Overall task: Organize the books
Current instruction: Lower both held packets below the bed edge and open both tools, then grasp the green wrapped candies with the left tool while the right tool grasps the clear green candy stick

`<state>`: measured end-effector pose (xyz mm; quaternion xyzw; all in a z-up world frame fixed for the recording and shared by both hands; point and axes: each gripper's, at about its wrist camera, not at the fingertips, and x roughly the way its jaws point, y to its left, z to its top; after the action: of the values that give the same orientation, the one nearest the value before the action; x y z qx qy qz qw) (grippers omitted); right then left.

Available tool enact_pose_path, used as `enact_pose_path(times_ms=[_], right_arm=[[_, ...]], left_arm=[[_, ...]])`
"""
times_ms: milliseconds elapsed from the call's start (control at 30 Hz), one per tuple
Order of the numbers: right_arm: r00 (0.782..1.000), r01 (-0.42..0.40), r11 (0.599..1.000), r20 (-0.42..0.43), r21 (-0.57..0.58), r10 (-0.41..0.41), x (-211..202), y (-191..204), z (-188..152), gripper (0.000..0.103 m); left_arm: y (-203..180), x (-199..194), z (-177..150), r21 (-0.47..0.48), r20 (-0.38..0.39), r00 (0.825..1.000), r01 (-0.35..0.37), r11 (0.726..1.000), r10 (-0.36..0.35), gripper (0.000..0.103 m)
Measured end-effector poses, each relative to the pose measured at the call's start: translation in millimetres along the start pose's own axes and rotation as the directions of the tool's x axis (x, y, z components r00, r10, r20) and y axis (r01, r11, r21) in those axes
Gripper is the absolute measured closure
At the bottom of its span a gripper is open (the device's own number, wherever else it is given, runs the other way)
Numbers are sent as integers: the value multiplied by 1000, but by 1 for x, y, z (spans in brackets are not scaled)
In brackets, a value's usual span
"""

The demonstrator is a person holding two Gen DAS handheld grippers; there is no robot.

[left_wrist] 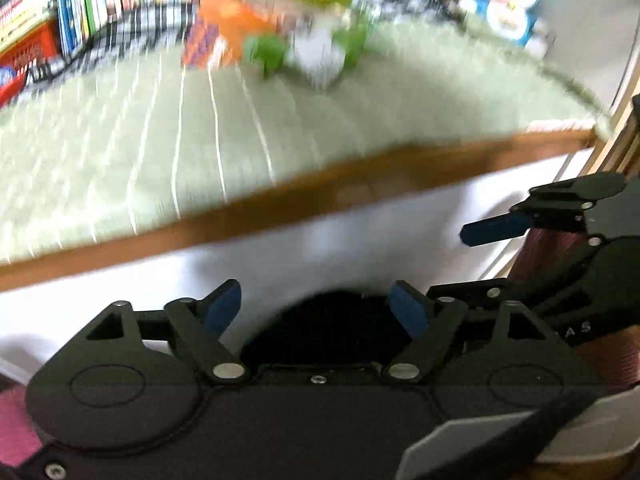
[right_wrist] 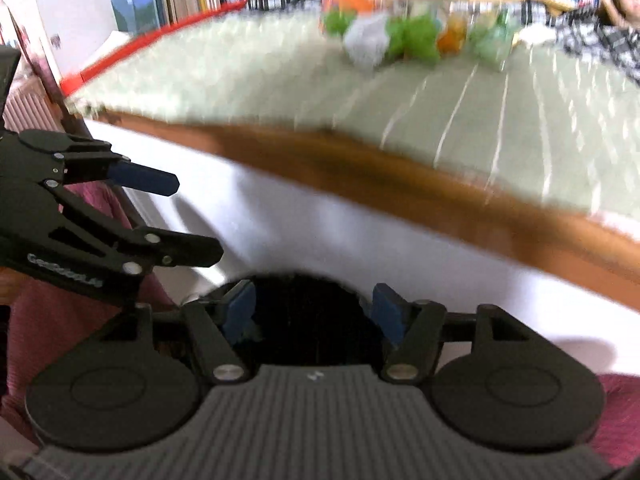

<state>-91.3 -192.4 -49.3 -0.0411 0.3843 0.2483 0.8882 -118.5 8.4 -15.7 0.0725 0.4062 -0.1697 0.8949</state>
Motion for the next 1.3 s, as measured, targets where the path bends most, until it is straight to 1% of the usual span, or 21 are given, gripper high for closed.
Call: enact_pose_path(times_ms=[167, 233, 300, 367, 433, 467, 533, 600, 767, 833, 933, 1033, 1167, 1233, 1300], right_arm=[[995, -2, 1000, 100, -2, 2, -25, -7, 24, 21], [990, 20, 1000, 140, -10, -19, -31, -9, 33, 20], [983, 58, 998, 174, -14, -55, -33, -14, 43, 19], [974, 102, 995, 205, -5, -99, -33, -20, 52, 19], [964, 135, 991, 227, 17, -135, -31, -27, 61, 19], [959, 148, 989, 240, 30, -151, -29, -31, 66, 19], [951, 166, 984, 257, 58, -175, -26, -40, 74, 19], [946, 171, 981, 263, 90, -189, -23, -50, 80, 19], [939, 193, 971, 261, 139, -224, -12, -71, 94, 21], [935, 212, 966, 257, 149, -245, -7, -80, 100, 23], [929, 235, 953, 244, 190, -278, 2, -96, 110, 28], [930, 227, 941, 231, 249, -285, 11, -117, 122, 33], [927, 231, 918, 213, 323, -308, 25, -138, 139, 40], [925, 224, 909, 218, 350, -312, 31, -146, 147, 43], [926, 201, 907, 230, 371, -300, 35, -153, 154, 43]], left_arm=[[3, -25, 27, -3, 115, 993, 18, 1000, -18, 14], [0, -32, 39, -1, 155, 988, 11, 1000, -11, 11], [0, -28, 51, -9, 191, 982, -4, 1000, 5, 9], [2, -25, 63, -27, 236, 971, -26, 999, 32, 7], [1, -19, 67, -48, 286, 956, -61, 997, 72, 4], [2, -14, 71, -53, 298, 950, -77, 996, 89, 4], [2, -2, 81, -65, 297, 948, -103, 993, 118, 4], [2, 9, 89, -80, 298, 947, -100, 992, 119, 4], [3, 31, 100, -110, 286, 955, -41, 993, 72, 6], [2, 39, 105, -133, 286, 957, -20, 991, 58, 9], [-1, 50, 113, -164, 293, 955, 0, 986, 49, 12], [-4, 62, 122, -184, 293, 955, 1, 983, 54, 17], [-7, 76, 130, -208, 292, 954, -1, 978, 63, 19], [-8, 80, 134, -218, 293, 954, 2, 976, 63, 20], [-9, 85, 137, -224, 296, 953, 9, 975, 59, 22]])
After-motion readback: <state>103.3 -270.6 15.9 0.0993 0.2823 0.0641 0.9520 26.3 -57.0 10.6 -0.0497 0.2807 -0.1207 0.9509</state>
